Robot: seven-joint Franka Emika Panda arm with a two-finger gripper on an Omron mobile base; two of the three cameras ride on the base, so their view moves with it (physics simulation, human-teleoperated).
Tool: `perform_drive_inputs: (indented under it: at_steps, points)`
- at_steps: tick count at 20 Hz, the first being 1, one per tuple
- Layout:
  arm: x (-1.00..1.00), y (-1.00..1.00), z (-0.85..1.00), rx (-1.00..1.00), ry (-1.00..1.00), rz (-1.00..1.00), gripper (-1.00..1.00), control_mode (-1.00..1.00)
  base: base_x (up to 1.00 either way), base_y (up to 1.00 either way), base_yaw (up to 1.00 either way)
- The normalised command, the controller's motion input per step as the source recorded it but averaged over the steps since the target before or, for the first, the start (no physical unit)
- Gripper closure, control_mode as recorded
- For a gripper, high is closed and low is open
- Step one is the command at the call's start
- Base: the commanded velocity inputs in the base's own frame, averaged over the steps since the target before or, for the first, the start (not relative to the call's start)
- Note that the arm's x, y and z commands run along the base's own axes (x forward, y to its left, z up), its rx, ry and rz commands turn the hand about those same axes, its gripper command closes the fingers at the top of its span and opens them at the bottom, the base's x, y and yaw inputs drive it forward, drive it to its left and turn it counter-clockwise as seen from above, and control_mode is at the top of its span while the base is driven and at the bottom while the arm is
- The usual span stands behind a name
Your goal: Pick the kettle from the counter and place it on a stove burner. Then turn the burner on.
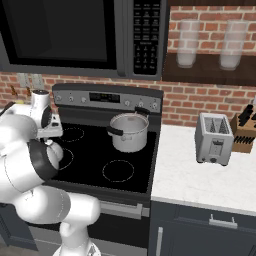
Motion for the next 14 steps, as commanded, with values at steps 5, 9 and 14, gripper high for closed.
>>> perform_drive_inputs:
  at_steps: [5,9,14]
  points:
    - [0.05,0.0,-0.34,0.0,0.0,0.0,1.0,-1.0,0.0,0.0,0.0]
    - [0.09,0.0,-0.27,0.0,0.0,0.0,1.0,-1.0,0.0,0.0,0.0]
    - [0.16,0.0,-0.14,0.0,0.0,0.0,1.0,-1.0,0.0,0.0,0.0]
